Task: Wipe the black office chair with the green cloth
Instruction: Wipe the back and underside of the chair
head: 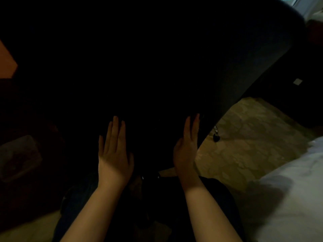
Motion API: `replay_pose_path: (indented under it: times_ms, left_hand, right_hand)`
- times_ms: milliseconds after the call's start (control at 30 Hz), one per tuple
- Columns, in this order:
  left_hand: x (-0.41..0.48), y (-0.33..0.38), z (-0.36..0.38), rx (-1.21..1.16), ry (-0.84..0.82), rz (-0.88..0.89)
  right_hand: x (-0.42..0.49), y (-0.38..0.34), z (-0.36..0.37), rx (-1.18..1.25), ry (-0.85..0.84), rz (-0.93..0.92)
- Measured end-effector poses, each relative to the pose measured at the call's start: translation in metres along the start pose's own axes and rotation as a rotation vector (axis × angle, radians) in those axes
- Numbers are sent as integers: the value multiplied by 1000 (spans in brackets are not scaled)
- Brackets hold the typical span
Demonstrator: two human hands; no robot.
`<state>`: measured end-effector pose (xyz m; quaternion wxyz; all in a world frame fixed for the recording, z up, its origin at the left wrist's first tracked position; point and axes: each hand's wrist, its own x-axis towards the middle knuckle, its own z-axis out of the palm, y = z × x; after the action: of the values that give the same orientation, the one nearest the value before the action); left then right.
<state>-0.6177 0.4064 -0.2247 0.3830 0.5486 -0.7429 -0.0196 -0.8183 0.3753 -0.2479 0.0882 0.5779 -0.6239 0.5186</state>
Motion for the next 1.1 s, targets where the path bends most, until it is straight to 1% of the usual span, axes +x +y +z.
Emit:
replay_pose_path:
  times_ms: [133,267,333,400,500,633,767,867,1000,1100]
  left_hand:
    - [-1,-3,-1,-19,-27,1]
    - [-1,-7,-3,0,-49,10]
    - [0,-8,-3,6,-50,18]
    - [0,-9,-4,22,-48,20]
    - [0,-9,-3,43,-47,29]
    - [1,-9,-1,30,-35,28]
    - [-1,-14,-4,38,-13,22]
    - [-2,-18,-4,50,-6,44]
    - [-2,-19,-4,59,5,31]
    - [-2,-16,-4,69,-8,21]
  right_hand:
    - [3,5,-4,45,21,220]
    - [5,-10,2,91,81,280]
    - [5,-22,4,104,80,267]
    - [2,-38,9,124,78,195]
    - [-7,-63,24,88,67,9]
    - [-26,-84,46,88,-49,-155]
    - [-42,-91,65,0,-230,-415]
    - [-46,-86,66,-73,-265,-464]
    - [-38,-83,59,-76,-219,-484]
    - [-30,-75,49,-129,-191,-524]
